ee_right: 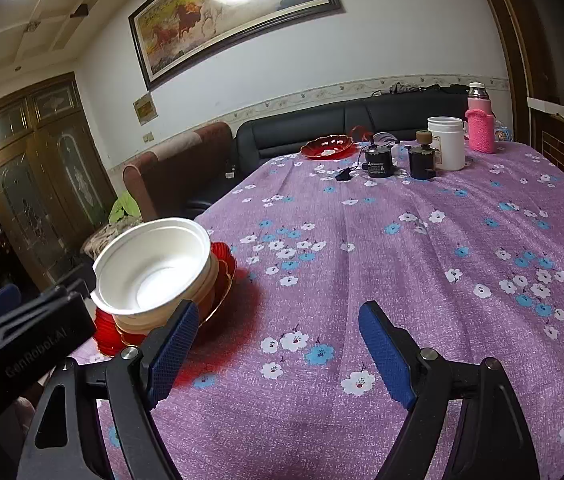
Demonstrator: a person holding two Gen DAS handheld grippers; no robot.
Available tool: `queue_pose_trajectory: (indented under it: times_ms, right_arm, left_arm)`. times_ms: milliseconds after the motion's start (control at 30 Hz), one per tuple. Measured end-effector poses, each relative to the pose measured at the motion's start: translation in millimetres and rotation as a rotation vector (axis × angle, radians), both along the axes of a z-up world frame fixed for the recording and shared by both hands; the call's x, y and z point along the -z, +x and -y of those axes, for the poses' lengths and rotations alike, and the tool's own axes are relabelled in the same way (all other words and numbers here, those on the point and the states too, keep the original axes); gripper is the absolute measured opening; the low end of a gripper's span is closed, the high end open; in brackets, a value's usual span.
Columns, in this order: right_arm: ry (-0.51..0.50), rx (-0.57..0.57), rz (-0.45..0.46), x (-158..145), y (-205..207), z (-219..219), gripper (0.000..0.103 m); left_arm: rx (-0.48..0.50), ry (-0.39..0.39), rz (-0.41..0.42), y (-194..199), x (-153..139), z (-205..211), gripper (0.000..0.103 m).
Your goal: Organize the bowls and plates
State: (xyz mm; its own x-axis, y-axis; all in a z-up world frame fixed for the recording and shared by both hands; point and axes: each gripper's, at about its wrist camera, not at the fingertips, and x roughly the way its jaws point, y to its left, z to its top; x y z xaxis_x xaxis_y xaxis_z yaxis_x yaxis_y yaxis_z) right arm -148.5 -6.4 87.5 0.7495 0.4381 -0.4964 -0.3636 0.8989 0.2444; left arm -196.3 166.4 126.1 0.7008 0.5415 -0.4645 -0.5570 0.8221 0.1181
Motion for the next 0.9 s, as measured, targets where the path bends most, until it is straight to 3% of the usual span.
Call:
queue_pose_trajectory:
  times_ms: [667, 800, 900]
  right_arm:
    - [-0.077, -0.045, 0.010, 9, -2, -24, 0.087]
    - [-0.086, -0.055, 0.023, 9, -5, -29, 0.087]
    - [-0.094, -0.070, 0.037, 6, -7, -35, 0.087]
  left_arm:
    - [-0.005, -0.060, -0.005, 4, 12, -22, 0.098]
    - [-0.045, -0.072, 0.084, -13, 5, -30, 0.098]
    - [-0.050, -0.100, 0.223, -37, -9, -38, 0.103]
